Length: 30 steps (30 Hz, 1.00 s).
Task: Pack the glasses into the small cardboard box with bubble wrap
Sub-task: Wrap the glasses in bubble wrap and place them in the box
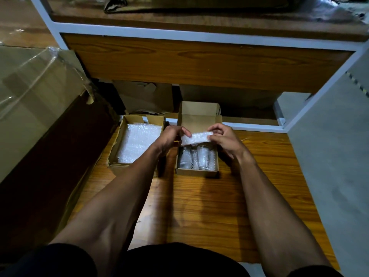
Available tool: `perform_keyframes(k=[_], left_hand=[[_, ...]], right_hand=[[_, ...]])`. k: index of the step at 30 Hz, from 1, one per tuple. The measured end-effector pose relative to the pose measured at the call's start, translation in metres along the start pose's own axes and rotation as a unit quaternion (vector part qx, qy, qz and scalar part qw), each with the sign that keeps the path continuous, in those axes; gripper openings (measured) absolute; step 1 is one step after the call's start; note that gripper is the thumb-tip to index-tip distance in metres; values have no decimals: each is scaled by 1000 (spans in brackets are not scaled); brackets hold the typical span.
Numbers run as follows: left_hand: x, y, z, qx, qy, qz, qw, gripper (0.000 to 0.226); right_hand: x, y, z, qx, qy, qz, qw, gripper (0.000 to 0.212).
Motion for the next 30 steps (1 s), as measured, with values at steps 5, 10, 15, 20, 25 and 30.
perform_keyframes(k=[5, 10, 15, 20, 25, 30], left_hand=[[4, 1, -9, 120, -72, -22, 990, 22], [4, -12, -9, 243, -80, -85, 963, 27], [4, -15, -12, 267, -41, -49, 961, 24], [5, -22, -26, 301, -2, -11, 954, 31], [6, -34, -33, 387, 13, 28, 921, 30], [6, -48, -41, 448, 12, 69, 891, 39]], right_hand=[[7, -3, 0, -52, -12, -4, 999, 49], [11, -6, -3, -102, -3, -11, 995, 74], [16, -8, 8, -160, 13, 52, 986, 75], [9, -19, 22, -237, 28, 120, 964, 43], [4, -31, 35, -363, 58, 118, 922, 35], [4, -33, 44, -453, 42, 108, 884, 44]])
Point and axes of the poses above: each hand's wrist, its own x-axis towards the middle knuckle, its own y-axis out of the back of the hand, z = x × y, the point moved 1 cm from there along x, towards the middle knuckle, and after that the axes turned 6 degrees about -y, right-handed, at the moved point
